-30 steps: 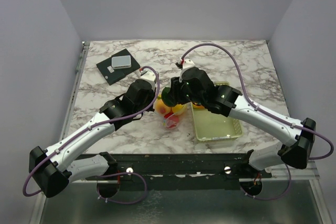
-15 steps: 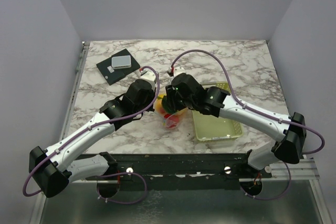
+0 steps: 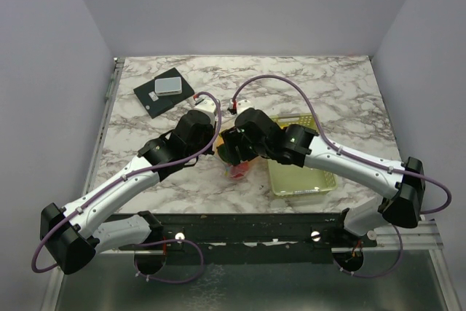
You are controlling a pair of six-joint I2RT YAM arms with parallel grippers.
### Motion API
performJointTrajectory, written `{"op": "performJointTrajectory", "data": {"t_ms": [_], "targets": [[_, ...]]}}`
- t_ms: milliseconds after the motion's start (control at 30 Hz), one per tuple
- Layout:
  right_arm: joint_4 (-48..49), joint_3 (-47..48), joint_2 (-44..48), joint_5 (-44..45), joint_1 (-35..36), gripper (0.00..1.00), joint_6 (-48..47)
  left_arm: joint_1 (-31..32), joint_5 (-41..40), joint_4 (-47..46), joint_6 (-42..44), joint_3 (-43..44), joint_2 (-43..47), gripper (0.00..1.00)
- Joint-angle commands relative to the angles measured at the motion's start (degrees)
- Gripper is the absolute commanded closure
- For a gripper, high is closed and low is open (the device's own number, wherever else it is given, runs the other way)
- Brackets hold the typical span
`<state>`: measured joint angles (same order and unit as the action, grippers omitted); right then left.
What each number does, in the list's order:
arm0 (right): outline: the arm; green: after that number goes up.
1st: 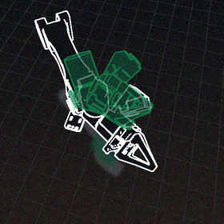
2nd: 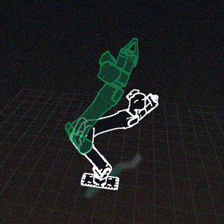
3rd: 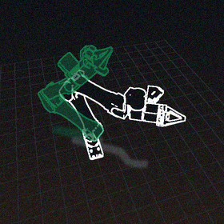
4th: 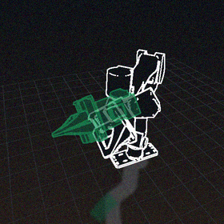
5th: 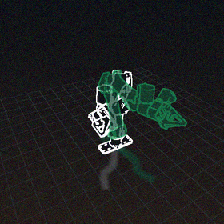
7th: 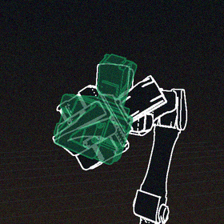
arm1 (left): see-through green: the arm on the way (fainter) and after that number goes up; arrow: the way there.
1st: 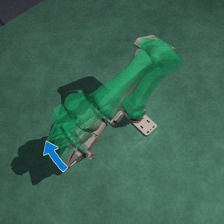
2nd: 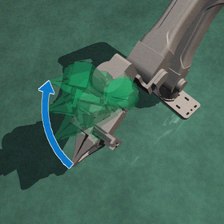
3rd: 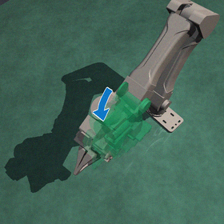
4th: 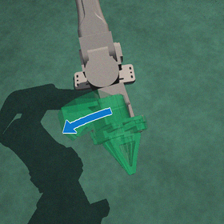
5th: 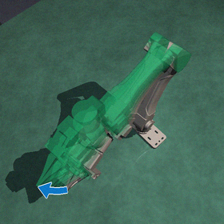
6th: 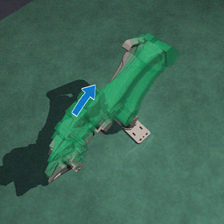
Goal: Place the food in the zip-top bag and seal the zipper
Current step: Place the fake fruit in the zipper food storage bag.
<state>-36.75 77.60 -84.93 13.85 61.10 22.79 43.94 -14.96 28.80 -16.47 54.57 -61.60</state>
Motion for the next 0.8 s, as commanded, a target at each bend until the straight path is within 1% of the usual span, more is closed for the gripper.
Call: {"op": "performJointTrajectory", "data": {"t_ms": [0, 300, 533, 667, 767], "targets": [[-1.64, 1.62, 2.78, 1.37, 0.55, 0.25, 0.32, -0.26, 0.73, -0.67, 0.35, -0.78, 0.96, 1.00], [-0.06, 1.56, 9.11, 5.52, 0.55, 0.24, 2.54, -0.21, 0.66, -0.67, 0.35, -0.78, 0.96, 1.00], [-0.61, 0.28, 14.86, 15.49, 0.56, 0.25, 6.67, -0.20, 0.63, -0.67, 0.39, -0.78, 0.96, 1.00], [-3.12, -0.25, 16.88, 22.03, 0.58, 0.26, 8.97, -0.23, 0.64, -0.67, 0.44, -0.78, 0.87, 1.00], [-6.91, -0.34, 17.28, 27.23, 0.51, 0.27, 12.10, -0.26, 0.56, -0.67, 0.46, -0.78, 0.78, 1.00]]}}
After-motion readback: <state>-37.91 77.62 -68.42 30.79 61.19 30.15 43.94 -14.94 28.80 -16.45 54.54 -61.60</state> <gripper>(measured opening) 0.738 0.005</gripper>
